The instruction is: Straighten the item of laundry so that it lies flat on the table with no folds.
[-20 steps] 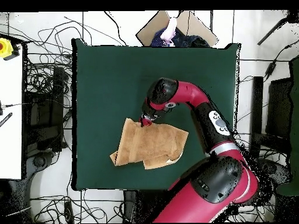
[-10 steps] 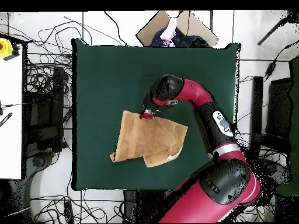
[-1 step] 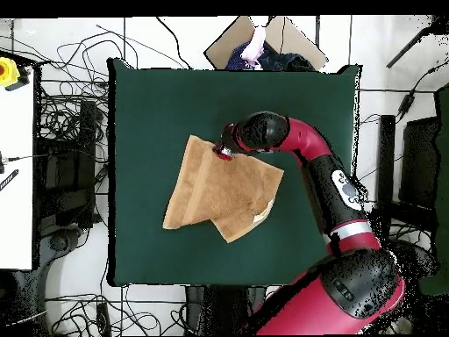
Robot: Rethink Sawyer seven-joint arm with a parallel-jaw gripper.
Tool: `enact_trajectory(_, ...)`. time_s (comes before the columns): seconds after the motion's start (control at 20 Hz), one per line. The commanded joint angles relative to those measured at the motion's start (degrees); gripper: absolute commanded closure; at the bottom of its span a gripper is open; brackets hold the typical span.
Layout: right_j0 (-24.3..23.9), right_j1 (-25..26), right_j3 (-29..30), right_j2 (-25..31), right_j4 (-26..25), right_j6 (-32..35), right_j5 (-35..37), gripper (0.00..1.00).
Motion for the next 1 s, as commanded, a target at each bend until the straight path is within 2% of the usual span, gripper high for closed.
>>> enact_trajectory(0.05, -0.3, -3.2, 0.2, 4.9, -3.9, -13.4, -11.0, 1.0)
enact_trajectory(0.75, -1.9, -1.8, 1.4, 6.5, -2.5, -14.1, -13.3, 1.0)
enact_trajectory(1.0, -2.0, -2.3, 2.3, 6.1, -3.6, -12.6, -14.7, 1.0)
